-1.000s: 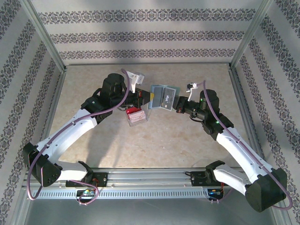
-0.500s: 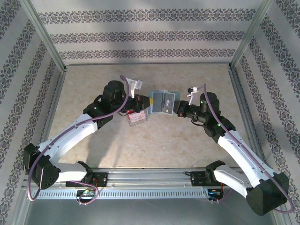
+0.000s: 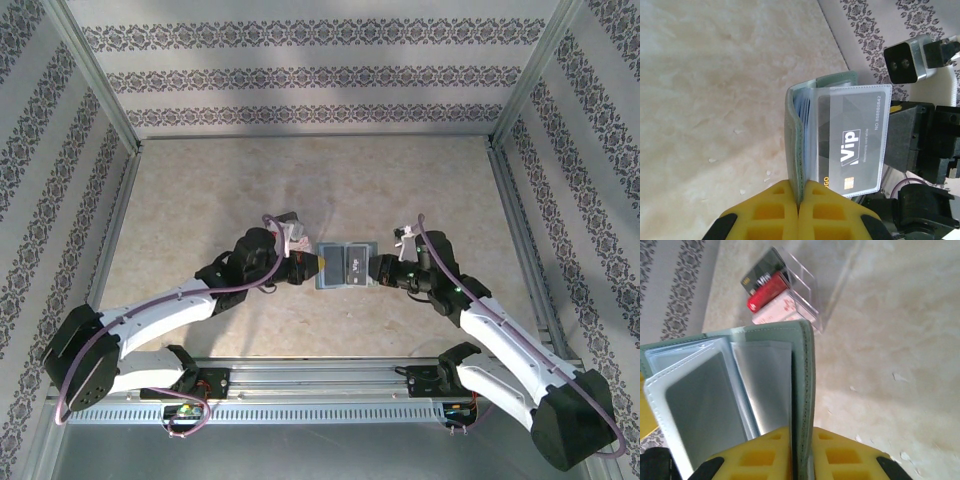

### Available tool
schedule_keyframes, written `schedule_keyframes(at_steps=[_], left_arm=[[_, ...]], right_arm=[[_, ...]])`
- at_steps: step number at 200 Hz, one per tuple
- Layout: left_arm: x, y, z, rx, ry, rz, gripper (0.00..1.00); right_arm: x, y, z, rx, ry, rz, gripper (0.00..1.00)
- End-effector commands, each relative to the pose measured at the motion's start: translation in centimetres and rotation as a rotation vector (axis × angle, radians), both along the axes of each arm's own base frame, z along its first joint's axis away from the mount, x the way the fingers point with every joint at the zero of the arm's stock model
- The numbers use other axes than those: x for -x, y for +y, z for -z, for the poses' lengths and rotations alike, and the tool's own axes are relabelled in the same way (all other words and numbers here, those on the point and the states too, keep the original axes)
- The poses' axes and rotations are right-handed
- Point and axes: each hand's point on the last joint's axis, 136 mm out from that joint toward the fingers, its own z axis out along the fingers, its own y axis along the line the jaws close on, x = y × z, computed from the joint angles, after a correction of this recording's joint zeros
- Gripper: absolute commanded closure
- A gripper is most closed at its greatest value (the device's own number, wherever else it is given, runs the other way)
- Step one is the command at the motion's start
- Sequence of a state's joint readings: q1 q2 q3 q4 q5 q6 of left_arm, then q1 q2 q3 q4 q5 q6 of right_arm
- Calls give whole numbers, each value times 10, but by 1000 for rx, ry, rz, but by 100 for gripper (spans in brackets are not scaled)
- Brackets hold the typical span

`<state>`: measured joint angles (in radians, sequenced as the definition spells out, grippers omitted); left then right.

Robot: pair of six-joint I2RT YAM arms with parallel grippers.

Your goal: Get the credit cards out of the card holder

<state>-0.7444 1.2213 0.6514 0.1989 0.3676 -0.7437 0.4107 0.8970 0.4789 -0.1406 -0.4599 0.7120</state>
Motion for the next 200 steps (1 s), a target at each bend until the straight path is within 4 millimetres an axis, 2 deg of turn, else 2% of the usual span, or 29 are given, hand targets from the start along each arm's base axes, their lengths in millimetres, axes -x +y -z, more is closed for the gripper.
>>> schedule_keyframes(at_steps=[1,53,102,142,168,200], left_arm=[[-7,4,-6,40,-52,-71,100],[0,4,39,2,30,-68,100],[1,1,65,-40,83,-53,100],[-2,9,87,-87,151,-88,100],[-3,22,104,-123,214,-124,100],[-2,26,116,-165,258,-127,100]], right_arm=[[-5,-14,17,46,3,84,85],[0,-17,46,90,52,94,86],[1,-14,70,134,109,85,87],[-1,-16,90,196,174,99,87],[-2,-21,98,235,202,117,79],[-4,-33,98,282,207,152,72]])
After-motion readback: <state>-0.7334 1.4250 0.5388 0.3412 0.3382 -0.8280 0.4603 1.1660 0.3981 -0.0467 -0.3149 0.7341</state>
